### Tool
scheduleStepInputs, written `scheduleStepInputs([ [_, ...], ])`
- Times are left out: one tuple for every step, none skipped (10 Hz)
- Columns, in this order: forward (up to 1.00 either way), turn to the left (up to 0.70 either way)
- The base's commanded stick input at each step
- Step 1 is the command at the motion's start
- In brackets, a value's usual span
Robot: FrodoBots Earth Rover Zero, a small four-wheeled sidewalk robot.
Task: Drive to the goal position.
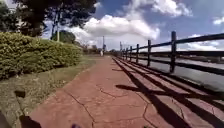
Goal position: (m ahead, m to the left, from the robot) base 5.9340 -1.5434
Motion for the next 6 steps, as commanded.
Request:
scheduleStepInputs([
  [0.85,0.00],
  [0.85,0.00],
  [0.85,0.00],
  [0.85,0.00],
  [0.85,0.00],
  [0.85,0.00],
])
